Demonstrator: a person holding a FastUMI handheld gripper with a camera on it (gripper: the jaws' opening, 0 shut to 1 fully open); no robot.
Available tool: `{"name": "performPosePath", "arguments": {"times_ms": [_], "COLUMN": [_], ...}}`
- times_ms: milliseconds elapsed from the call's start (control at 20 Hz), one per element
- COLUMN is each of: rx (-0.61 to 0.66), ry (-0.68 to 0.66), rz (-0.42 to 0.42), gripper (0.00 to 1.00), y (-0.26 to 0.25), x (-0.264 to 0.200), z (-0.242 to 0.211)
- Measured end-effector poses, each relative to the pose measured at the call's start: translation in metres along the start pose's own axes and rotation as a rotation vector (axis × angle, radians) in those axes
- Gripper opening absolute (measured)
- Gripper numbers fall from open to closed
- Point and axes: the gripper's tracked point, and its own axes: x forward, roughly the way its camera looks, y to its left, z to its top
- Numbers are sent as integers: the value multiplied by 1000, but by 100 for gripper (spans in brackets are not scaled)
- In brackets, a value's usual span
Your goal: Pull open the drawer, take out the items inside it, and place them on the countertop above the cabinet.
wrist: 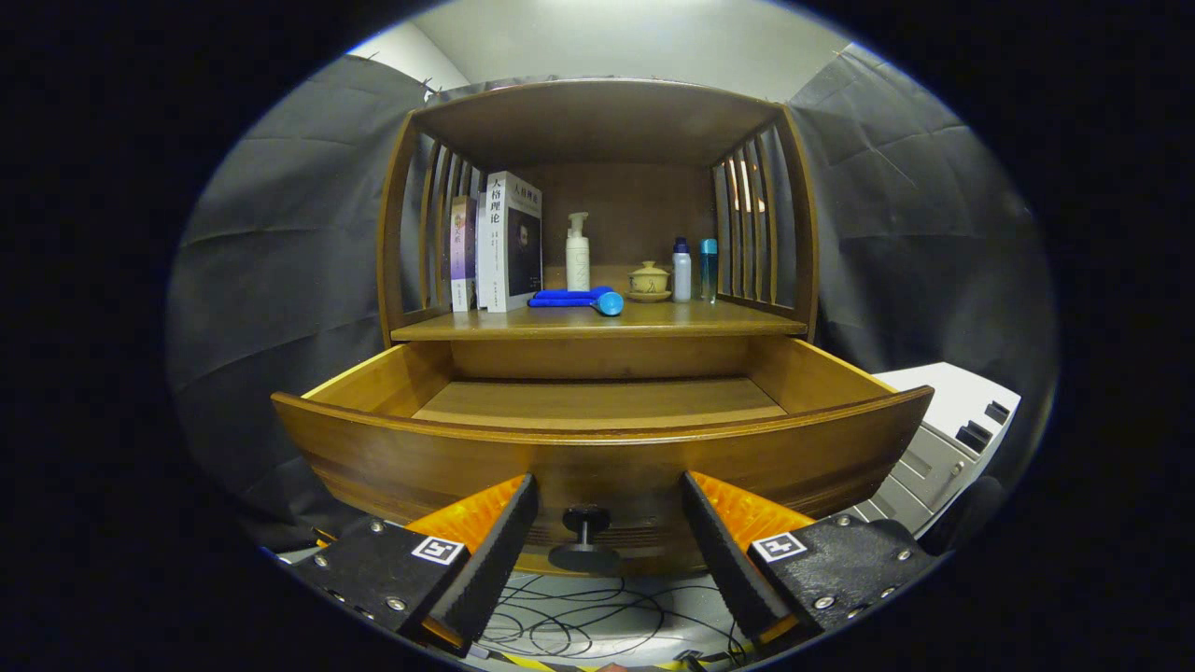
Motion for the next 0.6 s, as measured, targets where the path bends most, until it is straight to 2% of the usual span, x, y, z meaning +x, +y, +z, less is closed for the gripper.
{"name": "performPosePath", "arguments": {"times_ms": [600], "rx": [22], "ry": [-9], "rz": [24], "gripper": [95], "y": [-3], "x": [38], "z": [17]}}
